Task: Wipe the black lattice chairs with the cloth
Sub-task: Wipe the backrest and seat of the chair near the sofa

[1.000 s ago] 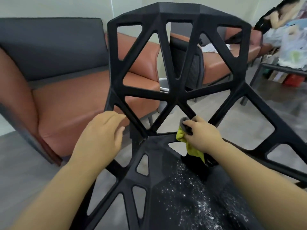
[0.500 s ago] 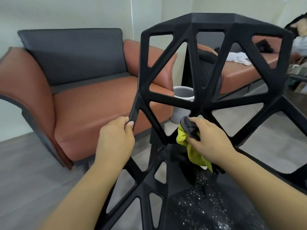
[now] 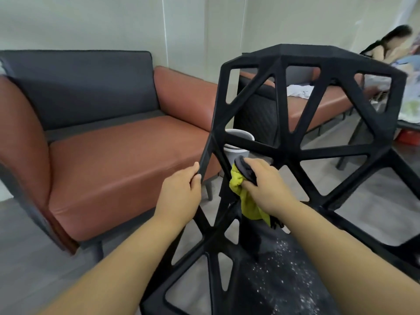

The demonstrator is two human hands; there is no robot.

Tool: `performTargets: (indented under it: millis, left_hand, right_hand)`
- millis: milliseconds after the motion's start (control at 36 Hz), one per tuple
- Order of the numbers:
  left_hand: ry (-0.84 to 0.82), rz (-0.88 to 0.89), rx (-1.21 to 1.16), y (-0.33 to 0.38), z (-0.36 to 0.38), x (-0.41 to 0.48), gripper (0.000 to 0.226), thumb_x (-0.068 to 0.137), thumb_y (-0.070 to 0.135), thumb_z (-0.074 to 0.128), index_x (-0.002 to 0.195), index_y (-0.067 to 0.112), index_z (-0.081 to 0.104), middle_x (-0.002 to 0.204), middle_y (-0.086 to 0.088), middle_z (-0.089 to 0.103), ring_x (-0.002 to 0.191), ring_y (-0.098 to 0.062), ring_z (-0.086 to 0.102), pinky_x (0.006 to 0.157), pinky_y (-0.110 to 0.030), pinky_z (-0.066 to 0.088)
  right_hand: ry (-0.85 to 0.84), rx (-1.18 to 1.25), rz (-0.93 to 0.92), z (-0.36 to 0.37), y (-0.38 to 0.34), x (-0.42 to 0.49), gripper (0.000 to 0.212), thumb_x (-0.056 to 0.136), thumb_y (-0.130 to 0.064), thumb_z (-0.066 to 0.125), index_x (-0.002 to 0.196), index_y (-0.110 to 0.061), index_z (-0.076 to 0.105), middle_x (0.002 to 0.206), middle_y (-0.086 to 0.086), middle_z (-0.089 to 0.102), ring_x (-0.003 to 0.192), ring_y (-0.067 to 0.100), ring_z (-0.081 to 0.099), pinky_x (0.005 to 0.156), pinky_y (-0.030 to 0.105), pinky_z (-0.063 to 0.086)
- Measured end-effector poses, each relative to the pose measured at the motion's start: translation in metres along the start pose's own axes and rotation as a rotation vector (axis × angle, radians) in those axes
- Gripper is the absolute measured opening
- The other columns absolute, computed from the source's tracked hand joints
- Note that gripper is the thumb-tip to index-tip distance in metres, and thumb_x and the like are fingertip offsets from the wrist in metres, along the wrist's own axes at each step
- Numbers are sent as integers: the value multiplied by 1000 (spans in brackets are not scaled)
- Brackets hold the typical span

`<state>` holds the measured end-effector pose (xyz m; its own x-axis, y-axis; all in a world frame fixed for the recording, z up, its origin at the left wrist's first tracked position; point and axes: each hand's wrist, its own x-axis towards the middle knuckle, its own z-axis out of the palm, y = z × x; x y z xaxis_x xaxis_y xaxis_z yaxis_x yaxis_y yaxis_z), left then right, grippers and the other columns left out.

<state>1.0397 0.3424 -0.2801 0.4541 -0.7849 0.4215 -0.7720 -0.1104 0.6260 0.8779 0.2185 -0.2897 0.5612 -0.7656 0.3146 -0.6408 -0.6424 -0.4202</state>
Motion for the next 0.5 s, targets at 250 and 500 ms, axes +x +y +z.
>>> performTargets:
  millis: [250,500]
  left_hand:
    - [13,27,-25,-15,-4,-27,36,98,22,43,134,22,51,121,6,62,104,-9,57,74,-6,31]
    - [49,-50,-81,-14,0,-22,24,95,16,46,111,19,63,58,10,49,48,-6,41,46,-19,28]
  right_hand:
    - [80,134,-100,14,-34,49,56,93,-19,56,145,-18,35,144,1,37,126,29,38,107,41,31]
    - [154,223,-182,33,-43,48,45,90,-10,55,134,-8,45,132,6,40,117,28,42,104,36,33]
